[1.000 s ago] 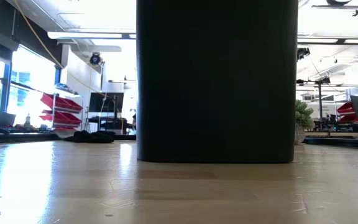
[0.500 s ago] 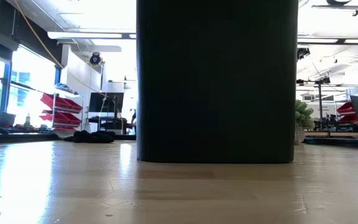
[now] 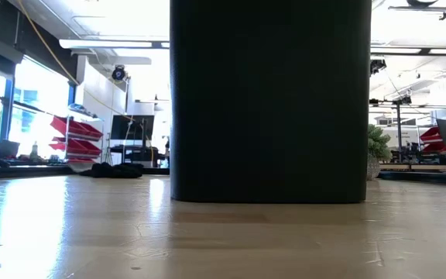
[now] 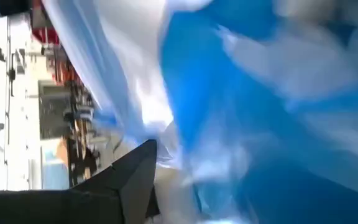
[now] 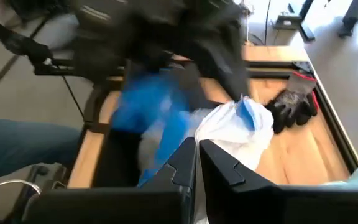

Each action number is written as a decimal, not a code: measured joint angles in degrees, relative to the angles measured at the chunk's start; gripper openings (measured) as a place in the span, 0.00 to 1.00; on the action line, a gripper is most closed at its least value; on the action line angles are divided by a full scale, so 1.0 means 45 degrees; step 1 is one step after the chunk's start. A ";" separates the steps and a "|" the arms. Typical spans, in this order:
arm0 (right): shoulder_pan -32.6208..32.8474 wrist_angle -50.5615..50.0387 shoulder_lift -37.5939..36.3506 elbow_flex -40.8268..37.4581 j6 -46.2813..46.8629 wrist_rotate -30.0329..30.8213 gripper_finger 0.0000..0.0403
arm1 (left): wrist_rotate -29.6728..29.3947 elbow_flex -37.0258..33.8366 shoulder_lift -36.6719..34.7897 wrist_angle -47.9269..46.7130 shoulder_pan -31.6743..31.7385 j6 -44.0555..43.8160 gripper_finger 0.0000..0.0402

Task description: Place trash/remove bag and relplace

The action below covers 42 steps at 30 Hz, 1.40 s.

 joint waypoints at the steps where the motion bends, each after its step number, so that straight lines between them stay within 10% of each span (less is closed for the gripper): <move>1: 0.0008 0.0011 -0.0084 0.0000 -0.0004 -0.0055 0.00 | -0.0054 0.0000 0.0000 -0.0105 0.0038 -0.0179 0.50; 9: 0.0032 0.1200 -0.0350 0.0010 -0.0012 -0.0995 0.00 | 0.0057 0.0000 -0.0005 0.0418 0.0002 -0.0127 0.37; 16: 0.0018 0.1248 -0.0600 0.0010 0.0049 -0.0954 0.00 | 0.0186 0.0000 -0.0005 0.2728 -0.0840 0.0619 0.04; 31: -0.0708 0.3427 -0.0763 0.0010 0.0481 0.1664 0.00 | -0.1775 -0.0005 -0.2328 0.8821 -0.2893 0.2874 0.00; 42: -0.1648 0.5354 0.0304 0.0010 0.0558 -0.3891 0.00 | 0.3136 -0.0005 -0.2913 0.6917 -0.0972 -0.1714 0.03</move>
